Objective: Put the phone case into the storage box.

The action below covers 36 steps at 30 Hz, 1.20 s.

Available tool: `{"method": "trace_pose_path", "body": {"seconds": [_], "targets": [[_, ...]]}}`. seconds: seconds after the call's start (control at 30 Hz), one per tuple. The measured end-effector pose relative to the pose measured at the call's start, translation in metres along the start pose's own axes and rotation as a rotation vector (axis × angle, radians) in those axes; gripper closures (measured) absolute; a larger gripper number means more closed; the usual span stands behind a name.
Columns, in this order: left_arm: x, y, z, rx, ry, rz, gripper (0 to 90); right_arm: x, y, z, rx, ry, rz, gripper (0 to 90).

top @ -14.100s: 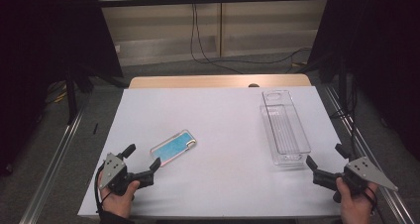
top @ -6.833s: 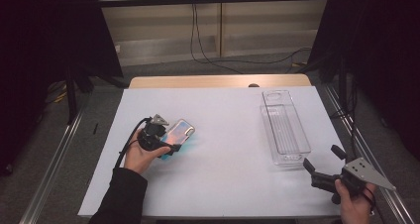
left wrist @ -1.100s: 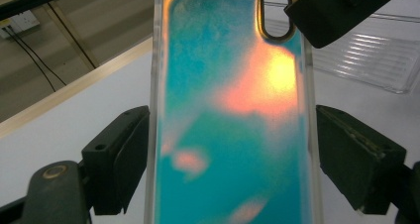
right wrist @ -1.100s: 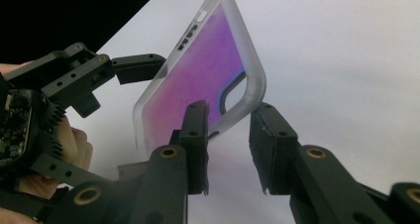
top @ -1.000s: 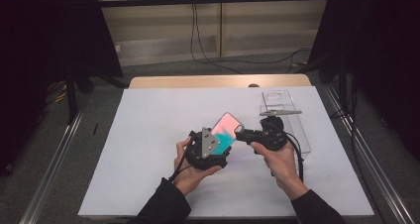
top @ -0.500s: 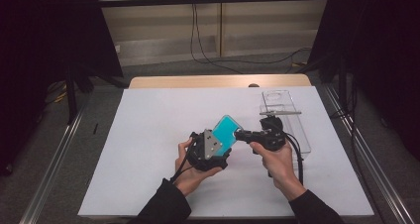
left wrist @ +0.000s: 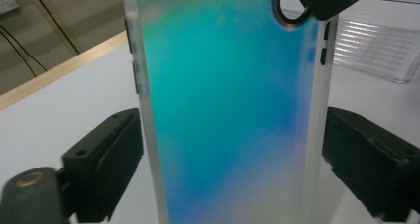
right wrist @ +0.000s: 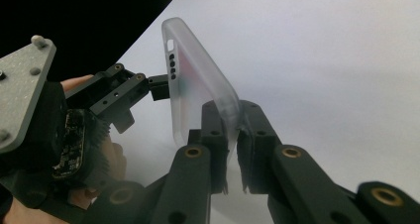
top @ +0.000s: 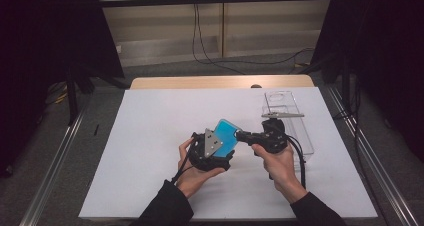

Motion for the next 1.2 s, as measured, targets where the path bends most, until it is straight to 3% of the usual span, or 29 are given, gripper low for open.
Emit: {"method": "trace_pose_path", "body": {"seconds": [0.2,0.43,0.8,0.87,0.97,1.07,1.2], "targets": [[0.005,-0.001,-0.007,-0.029,0.048,-0.024,5.9,0.001,0.004,-0.001,-0.018,0.012,-0.019,83.2],[0.006,-0.004,-0.012,-0.039,0.053,-0.047,5.0,0.005,0.008,-0.007,-0.037,0.036,-0.031,83.3],[0.006,-0.016,-0.024,-0.079,0.081,-0.139,3.3,0.009,0.014,-0.015,-0.057,0.077,-0.066,83.4],[0.005,-0.017,-0.025,-0.07,0.082,-0.13,2.7,0.01,0.014,-0.015,-0.065,0.081,-0.08,83.4],[0.003,-0.02,-0.027,0.006,0.065,-0.085,2.7,0.011,0.013,-0.017,-0.061,0.093,-0.087,83.4],[0.001,-0.022,-0.029,0.009,0.067,-0.094,2.8,0.011,0.015,-0.02,-0.074,0.104,-0.104,83.4],[-0.001,-0.025,-0.031,0.025,0.115,-0.102,2.8,0.012,0.017,-0.024,-0.076,0.125,-0.117,83.4]]}}
Point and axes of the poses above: each handheld gripper's, and its own axes: z roughly forward along the jaws, x roughly out of its top, y roughly to its right, the point moved 6 cm from there along z, roughly forward along the jaws, and after that the axes turned 6 degrees about -y, right-handed, at the moved point
